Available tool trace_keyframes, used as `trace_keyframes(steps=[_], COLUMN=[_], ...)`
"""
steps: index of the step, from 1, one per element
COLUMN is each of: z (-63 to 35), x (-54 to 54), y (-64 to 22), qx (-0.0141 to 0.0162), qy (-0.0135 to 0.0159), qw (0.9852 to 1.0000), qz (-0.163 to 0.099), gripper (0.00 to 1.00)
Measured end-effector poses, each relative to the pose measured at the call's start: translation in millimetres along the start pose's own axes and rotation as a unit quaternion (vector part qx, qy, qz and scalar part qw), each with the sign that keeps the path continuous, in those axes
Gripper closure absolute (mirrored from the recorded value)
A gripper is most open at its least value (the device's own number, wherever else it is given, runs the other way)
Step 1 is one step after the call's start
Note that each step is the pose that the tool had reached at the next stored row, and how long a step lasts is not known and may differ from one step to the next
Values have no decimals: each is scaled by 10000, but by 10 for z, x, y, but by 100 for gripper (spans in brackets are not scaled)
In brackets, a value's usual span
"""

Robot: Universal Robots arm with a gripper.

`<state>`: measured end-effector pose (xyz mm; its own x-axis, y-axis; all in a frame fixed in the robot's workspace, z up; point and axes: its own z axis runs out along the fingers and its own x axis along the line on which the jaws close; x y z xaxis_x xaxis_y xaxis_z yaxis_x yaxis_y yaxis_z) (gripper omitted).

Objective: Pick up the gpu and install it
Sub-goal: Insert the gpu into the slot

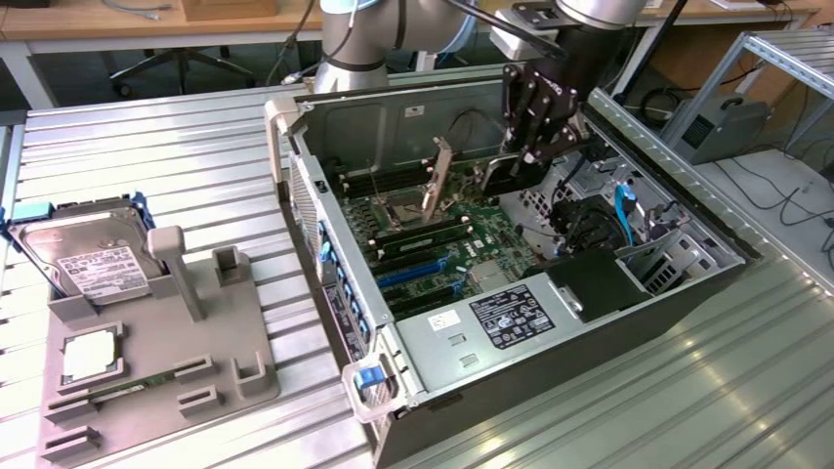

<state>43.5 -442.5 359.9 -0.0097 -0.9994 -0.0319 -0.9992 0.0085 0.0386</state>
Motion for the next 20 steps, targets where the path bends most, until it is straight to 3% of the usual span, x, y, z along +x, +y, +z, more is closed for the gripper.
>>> trace_keyframes(steps=[9,15,20], z=[9,18,127], x=[2,2,7], y=[195,273,300], qx=[12,23,33], qy=[0,0,1], qw=[10000,10000,10000], qz=[0,-1,-1], gripper=[73,73,73])
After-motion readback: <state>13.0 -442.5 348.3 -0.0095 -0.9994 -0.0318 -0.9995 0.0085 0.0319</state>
